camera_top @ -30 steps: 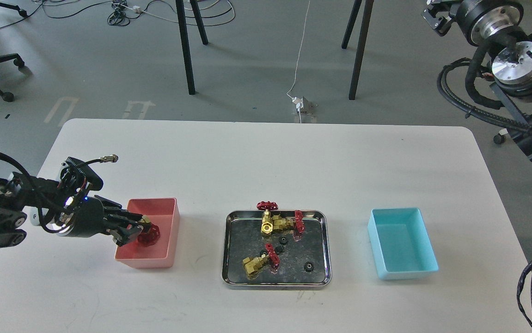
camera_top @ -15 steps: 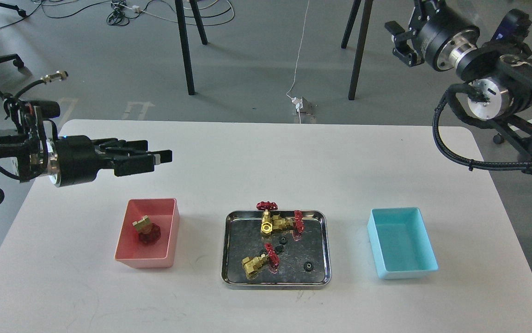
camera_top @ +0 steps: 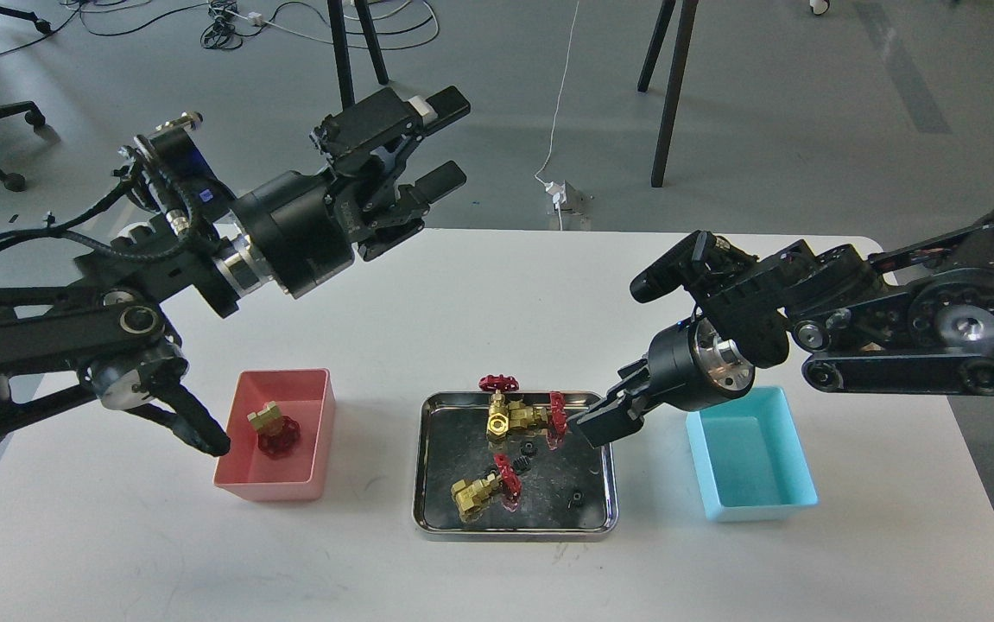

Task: Place valve in pink box and gear in blue box
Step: 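Raise the left gripper and move the right gripper toward the tray, then lower the right gripper onto the small black gear and grasp it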

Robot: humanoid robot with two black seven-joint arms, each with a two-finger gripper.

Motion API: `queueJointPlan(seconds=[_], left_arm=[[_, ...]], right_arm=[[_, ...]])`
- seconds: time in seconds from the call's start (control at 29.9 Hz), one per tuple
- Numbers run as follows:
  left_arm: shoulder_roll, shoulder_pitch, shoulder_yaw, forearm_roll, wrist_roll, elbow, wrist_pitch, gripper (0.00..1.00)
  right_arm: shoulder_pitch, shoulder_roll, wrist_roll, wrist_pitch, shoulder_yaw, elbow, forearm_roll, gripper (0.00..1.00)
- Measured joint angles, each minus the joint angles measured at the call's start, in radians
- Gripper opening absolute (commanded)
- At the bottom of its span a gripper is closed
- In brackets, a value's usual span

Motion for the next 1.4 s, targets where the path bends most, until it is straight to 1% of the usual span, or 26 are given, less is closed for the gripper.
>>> queueJointPlan(seconds=[0.13, 0.23, 0.33, 0.57, 0.67, 0.9, 0.97, 1.17, 1.24, 1.4], left_arm=[[-0.015, 0.124, -0.147, -0.002, 0.0, 0.007, 0.001, 0.94], [-0.025, 0.189, -0.196, 0.004, 0.0, 0.016, 0.0, 0.94], [-0.034, 0.223, -0.206, 0.007, 0.0, 0.023, 0.0, 0.94], [-0.057, 0.262, -0.208, 0.009, 0.0, 0.043, 0.0, 0.95], [-0.067, 0.279, -0.208, 0.017, 0.0, 0.053, 0.0, 0.95], [-0.102, 0.301, -0.209, 0.034, 0.0, 0.083, 0.0, 0.95], [-0.11, 0.303, -0.21, 0.034, 0.0, 0.089, 0.0, 0.95], [-0.132, 0.304, -0.21, 0.043, 0.0, 0.106, 0.001, 0.95], [-0.135, 0.305, -0.21, 0.058, 0.0, 0.107, 0.001, 0.95], [-0.142, 0.311, -0.21, 0.072, 0.0, 0.117, 0.001, 0.95]], right_arm=[[-0.02, 0.093, 0.0, 0.0, -0.085, -0.002, -0.035, 0.99], [-0.054, 0.155, -0.001, -0.013, -0.12, -0.025, -0.037, 0.98], [-0.084, 0.209, -0.002, -0.038, -0.13, -0.077, -0.037, 0.97], [-0.142, 0.335, 0.0, -0.134, -0.134, -0.196, -0.037, 0.88], [-0.171, 0.371, 0.002, -0.162, -0.137, -0.241, -0.037, 0.87], [-0.22, 0.397, 0.002, -0.172, -0.173, -0.305, -0.042, 0.81], [-0.23, 0.401, 0.002, -0.177, -0.182, -0.316, -0.044, 0.77], [-0.247, 0.403, 0.002, -0.183, -0.187, -0.333, -0.044, 0.69], [-0.248, 0.404, 0.001, -0.183, -0.186, -0.333, -0.042, 0.69], [-0.249, 0.405, 0.001, -0.184, -0.185, -0.33, -0.043, 0.62]])
